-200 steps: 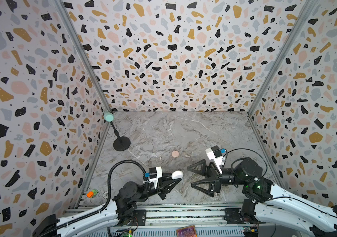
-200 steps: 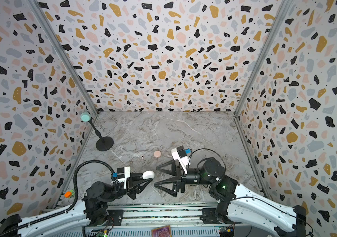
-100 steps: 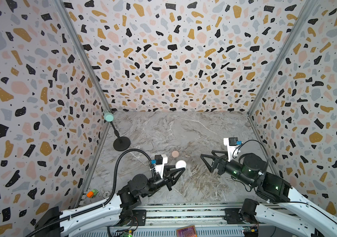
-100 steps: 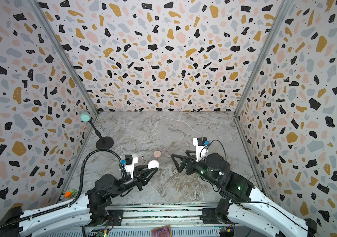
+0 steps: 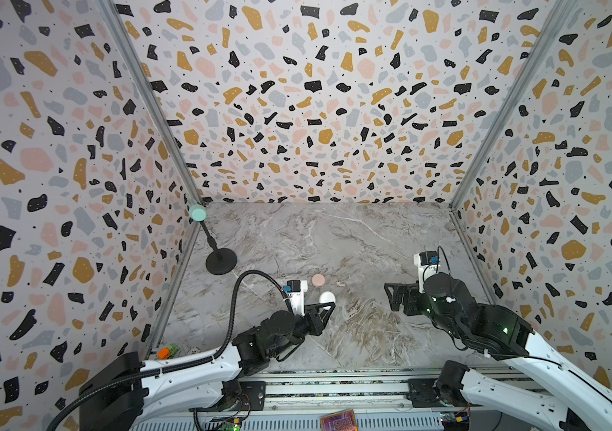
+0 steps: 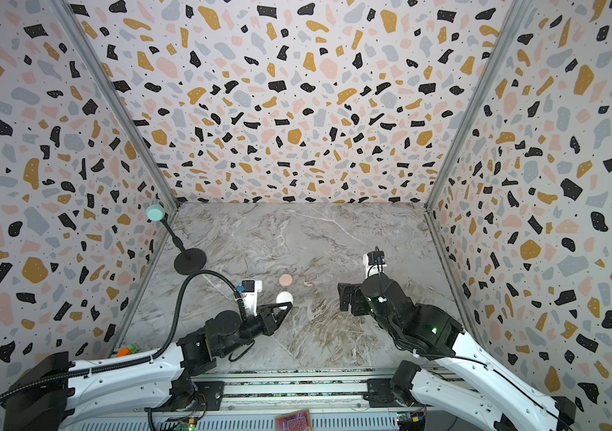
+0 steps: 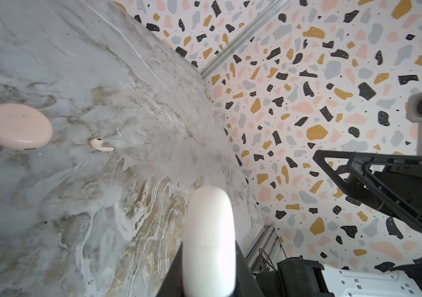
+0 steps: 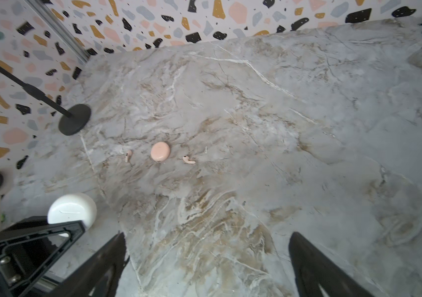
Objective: Insert the wireless bluetooth earbuds into the charging case
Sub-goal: 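Lower the closed white case with the left gripper while the right draws back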
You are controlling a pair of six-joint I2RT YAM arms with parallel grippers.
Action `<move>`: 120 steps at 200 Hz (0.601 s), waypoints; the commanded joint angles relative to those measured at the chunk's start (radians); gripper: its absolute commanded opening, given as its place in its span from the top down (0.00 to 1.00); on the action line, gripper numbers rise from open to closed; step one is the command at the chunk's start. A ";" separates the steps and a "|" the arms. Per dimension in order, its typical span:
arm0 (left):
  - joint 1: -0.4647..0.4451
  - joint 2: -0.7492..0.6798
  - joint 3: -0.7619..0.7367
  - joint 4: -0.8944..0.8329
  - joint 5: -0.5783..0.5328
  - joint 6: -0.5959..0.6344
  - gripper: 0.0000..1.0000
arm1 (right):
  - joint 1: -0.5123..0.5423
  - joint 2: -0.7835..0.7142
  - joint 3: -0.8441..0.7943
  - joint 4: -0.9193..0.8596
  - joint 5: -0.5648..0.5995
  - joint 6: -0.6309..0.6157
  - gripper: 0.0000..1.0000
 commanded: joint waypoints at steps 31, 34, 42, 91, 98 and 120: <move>0.017 0.113 0.028 0.038 0.018 -0.073 1.00 | -0.007 -0.022 -0.013 -0.100 0.082 -0.010 0.01; 0.020 0.117 0.028 0.035 0.020 -0.074 1.00 | -0.008 -0.024 -0.014 -0.099 0.084 -0.011 0.01; 0.026 0.129 0.026 0.027 0.022 -0.079 1.00 | -0.011 -0.032 -0.020 -0.091 0.084 -0.012 0.01; 0.105 0.194 0.013 -0.049 0.042 -0.123 1.00 | -0.019 -0.043 -0.042 -0.069 0.072 -0.016 0.01; 0.115 0.208 0.012 -0.050 0.055 -0.124 1.00 | -0.020 -0.044 -0.046 -0.067 0.070 -0.015 0.01; 0.130 0.257 0.030 -0.056 0.091 -0.098 1.00 | -0.022 -0.049 -0.050 -0.061 0.069 -0.016 0.01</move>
